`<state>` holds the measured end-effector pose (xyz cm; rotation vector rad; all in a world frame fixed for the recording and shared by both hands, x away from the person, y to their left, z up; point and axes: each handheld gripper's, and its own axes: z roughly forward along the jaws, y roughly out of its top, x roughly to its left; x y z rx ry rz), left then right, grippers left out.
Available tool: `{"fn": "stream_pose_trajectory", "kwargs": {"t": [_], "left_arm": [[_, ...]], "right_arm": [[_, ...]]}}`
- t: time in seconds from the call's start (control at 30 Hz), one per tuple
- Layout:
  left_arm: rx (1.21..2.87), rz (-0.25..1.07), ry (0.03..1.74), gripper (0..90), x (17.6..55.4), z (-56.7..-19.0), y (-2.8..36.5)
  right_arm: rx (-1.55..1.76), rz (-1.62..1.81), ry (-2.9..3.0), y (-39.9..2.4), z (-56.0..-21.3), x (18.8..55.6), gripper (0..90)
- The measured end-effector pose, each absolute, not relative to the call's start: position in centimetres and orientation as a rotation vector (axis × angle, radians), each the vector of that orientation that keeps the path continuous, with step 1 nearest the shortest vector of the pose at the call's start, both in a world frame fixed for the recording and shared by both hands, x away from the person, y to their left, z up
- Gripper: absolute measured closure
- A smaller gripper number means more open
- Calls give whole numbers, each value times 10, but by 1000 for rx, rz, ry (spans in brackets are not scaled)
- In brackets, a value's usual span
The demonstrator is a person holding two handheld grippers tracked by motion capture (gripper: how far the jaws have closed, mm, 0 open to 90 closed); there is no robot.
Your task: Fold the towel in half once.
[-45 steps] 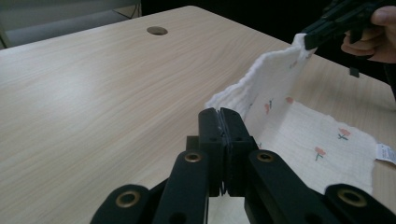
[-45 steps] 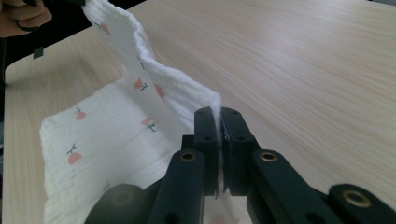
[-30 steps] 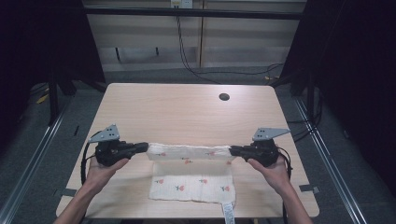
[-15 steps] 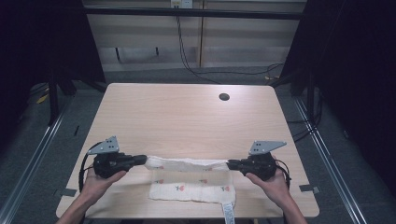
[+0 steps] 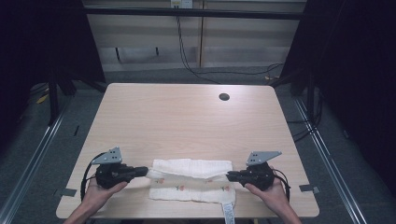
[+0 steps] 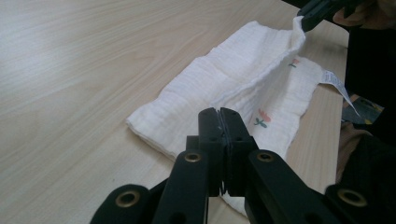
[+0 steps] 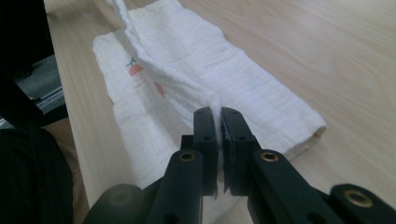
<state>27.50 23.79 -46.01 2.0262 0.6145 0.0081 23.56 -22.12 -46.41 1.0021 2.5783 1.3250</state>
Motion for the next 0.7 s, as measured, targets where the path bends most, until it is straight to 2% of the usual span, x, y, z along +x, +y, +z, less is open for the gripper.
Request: {"fn": "stream_pose_trajectory", "kwargs": {"t": [0.53,0.7], "left_arm": [[2177,-26,568,884,256,-479,225],[2171,-70,563,879,252,-480,226]], "right_arm": [[1028,1218,2655,-221,-482,220,825],[1017,1179,2709,-217,-486,214,804]]}}
